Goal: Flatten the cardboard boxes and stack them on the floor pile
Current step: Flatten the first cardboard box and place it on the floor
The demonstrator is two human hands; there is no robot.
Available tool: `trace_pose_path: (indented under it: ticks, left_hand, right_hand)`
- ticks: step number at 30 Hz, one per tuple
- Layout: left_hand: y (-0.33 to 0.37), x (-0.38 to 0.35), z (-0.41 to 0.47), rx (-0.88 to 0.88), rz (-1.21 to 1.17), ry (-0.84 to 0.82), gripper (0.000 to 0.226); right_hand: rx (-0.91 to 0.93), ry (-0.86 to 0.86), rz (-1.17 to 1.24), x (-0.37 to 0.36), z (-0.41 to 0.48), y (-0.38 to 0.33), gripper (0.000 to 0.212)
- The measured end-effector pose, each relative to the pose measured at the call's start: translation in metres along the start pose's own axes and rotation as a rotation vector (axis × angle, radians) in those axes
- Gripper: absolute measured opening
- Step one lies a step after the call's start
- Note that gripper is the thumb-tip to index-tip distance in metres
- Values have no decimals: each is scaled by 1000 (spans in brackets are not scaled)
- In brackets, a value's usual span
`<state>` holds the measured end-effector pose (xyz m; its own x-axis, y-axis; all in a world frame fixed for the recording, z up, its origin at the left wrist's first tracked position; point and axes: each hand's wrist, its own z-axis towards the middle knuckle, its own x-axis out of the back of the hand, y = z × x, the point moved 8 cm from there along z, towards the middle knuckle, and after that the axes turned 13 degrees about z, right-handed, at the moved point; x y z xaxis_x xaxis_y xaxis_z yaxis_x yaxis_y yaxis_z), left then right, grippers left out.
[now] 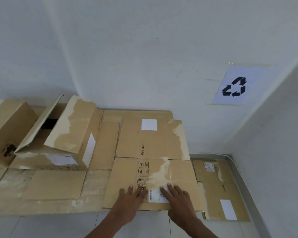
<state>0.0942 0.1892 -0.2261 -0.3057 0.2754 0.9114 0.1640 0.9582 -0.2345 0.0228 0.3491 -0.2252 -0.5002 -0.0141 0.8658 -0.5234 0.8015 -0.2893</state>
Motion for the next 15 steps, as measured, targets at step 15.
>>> trace_pose_path:
  ticks: [15]
  left_hand:
    - [-24,55,-40,87,-52,130,123]
  right_hand:
    - [73,188,-101,93,-55,-12,83]
